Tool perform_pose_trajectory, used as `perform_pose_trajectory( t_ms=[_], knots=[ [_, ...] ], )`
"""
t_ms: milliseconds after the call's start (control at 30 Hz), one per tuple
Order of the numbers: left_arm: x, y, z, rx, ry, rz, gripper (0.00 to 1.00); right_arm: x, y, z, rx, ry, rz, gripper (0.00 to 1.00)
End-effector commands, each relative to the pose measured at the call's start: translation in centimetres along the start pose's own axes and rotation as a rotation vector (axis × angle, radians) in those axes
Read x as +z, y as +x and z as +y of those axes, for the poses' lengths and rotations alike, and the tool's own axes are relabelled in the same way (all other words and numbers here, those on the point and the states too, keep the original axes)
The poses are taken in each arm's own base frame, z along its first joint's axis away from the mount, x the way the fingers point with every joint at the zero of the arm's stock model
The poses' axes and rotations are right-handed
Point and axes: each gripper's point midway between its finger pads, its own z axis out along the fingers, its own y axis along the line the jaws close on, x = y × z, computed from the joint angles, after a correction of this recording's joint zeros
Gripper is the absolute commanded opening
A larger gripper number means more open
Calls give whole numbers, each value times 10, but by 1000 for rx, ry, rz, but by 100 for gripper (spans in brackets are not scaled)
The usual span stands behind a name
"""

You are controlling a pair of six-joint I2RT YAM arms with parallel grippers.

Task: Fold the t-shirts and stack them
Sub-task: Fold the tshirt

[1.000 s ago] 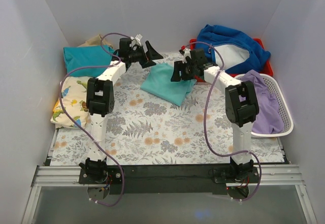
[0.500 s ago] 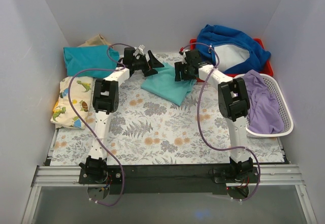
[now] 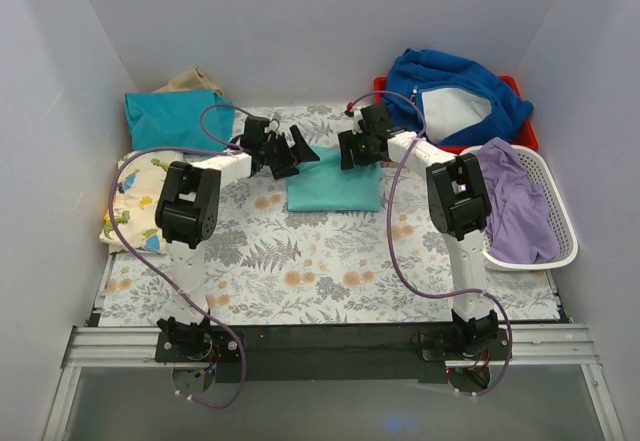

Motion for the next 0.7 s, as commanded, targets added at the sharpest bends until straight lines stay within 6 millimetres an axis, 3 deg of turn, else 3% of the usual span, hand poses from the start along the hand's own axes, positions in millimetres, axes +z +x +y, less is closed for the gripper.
perform_pose_trajectory(
  t_ms=[0,33,167,267,300,333,433,567,667],
  knots=[
    [-30,25,15,-8,-155,-27,93,-14,39,23,-28,-85,112,71],
    [-37,41,20,-24,-167,-6,93,-19,44,29,-36,-100,118,71],
    [-74,58,-7,-12,-144,-25,93,-54,75,60,-69,-164,156,71],
    [-91,70,-18,-12,-139,-21,93,-79,82,75,-93,-187,146,71],
    [-100,70,-29,0,-123,-37,93,-83,96,80,-100,-192,167,71],
    [-105,73,-37,16,-110,-41,93,-89,98,83,-109,-193,164,70],
    [-119,75,-60,51,-65,-59,94,-113,86,92,-135,-183,86,71],
    [-128,64,-87,132,-19,-102,94,-150,54,90,-149,-132,-40,72],
    [-125,57,-89,176,-19,-114,94,-155,49,85,-147,-99,-61,73]
  ],
)
